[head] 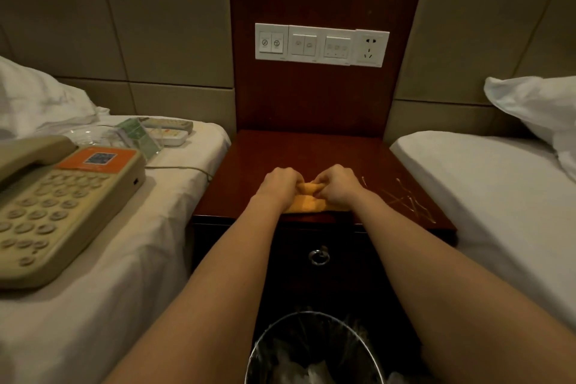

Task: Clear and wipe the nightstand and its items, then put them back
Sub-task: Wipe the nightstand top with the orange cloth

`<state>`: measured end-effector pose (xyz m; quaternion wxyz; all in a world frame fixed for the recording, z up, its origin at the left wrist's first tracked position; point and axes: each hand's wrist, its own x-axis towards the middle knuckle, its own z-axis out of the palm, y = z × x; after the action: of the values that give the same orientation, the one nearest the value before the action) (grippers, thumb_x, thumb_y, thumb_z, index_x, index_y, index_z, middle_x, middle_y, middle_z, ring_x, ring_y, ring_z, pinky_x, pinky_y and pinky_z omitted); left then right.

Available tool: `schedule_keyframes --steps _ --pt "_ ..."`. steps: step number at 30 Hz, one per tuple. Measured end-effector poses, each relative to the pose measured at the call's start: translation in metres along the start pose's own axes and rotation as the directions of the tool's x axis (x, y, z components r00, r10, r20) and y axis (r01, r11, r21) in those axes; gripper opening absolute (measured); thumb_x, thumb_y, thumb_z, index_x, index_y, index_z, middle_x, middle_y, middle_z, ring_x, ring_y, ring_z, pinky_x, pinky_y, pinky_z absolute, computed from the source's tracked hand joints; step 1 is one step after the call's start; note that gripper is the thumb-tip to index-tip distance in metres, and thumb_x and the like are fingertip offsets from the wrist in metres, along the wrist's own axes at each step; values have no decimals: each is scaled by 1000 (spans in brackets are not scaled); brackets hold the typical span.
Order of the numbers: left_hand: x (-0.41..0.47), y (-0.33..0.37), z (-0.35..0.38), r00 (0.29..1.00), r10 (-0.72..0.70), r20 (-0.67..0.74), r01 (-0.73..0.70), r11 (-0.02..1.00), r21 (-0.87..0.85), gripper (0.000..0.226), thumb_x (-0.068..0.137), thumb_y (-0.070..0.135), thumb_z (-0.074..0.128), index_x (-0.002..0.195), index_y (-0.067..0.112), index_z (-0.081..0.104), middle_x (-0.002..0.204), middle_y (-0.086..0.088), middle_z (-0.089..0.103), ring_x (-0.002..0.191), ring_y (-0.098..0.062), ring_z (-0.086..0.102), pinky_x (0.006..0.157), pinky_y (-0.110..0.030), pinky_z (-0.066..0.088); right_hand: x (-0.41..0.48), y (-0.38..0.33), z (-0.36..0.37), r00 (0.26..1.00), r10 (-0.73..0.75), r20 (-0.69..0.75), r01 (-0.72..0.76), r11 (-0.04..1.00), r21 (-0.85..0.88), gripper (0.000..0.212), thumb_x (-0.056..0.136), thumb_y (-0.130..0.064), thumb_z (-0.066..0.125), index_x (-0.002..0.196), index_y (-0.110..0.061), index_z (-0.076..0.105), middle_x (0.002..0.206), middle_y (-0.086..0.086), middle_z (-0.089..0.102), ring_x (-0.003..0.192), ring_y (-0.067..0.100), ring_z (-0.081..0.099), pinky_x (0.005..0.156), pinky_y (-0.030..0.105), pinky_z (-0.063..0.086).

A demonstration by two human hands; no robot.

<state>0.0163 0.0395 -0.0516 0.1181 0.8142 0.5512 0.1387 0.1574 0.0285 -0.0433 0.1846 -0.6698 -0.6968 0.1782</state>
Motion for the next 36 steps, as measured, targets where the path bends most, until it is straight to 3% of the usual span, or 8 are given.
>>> schedule_keyframes --steps 5,9,14,19,24,27,29,36 --pt "-27 11 -5 998 0 64 3 999 -43 33 93 4 45 118 17 62 116 -10 60 107 -27 55 89 -37 49 -31 -6 -4 999 14 42 -14 1000 9 27 87 -10 63 113 -12 67 121 7 60 116 21 51 90 29 42" --pt "-52 25 -10 989 39 145 -40 999 2 32 93 2 44 119 11 60 114 -11 58 105 -27 55 90 -36 48 -57 -8 -4 997 -18 70 19 1000 -19 20 87 -6 61 104 -11 69 107 6 64 105 21 58 84 29 47" --pt "-72 38 -15 958 66 280 -81 996 44 28 93 4 46 117 8 59 112 -12 57 92 -23 54 86 -34 49 -85 -13 -11 971 -20 238 34 998 -57 12 89 -6 58 91 -13 67 94 3 62 92 17 60 90 36 52" --pt "-82 46 -16 955 87 285 -109 992 62 34 93 1 44 123 9 57 118 -10 56 96 -23 54 88 -34 48 -96 -7 -13 969 -46 244 60 997 -52 14 88 -5 59 99 -8 68 93 1 59 95 16 54 89 32 46" --pt "-71 58 -31 965 118 235 -135 989 55 36 92 -2 44 123 10 58 119 -10 56 107 -28 56 94 -39 49 -88 -5 -35 978 -57 201 77 993 -93 24 87 -6 60 68 -21 59 77 -6 54 83 13 53 73 26 41" --pt "-54 61 -38 973 134 189 -144 989 41 35 92 -1 43 121 12 59 118 -10 58 105 -28 57 93 -39 50 -79 -2 -48 987 -69 143 80 994 -74 12 87 -6 60 86 -14 68 88 1 61 88 16 55 75 28 44" --pt "-43 63 -38 976 136 172 -143 989 29 37 92 -1 43 123 13 59 118 -10 58 105 -27 56 93 -39 51 -72 2 -53 992 -69 106 76 995 -59 15 87 -5 59 96 -11 70 99 8 64 96 21 57 80 30 49" --pt "12 64 -38 983 143 115 -142 990 -13 35 92 2 48 124 13 58 119 -8 58 108 -23 57 94 -38 51 -25 23 -69 995 -96 31 97 995 -39 16 87 -6 59 98 -12 70 96 3 61 92 16 53 76 29 44"
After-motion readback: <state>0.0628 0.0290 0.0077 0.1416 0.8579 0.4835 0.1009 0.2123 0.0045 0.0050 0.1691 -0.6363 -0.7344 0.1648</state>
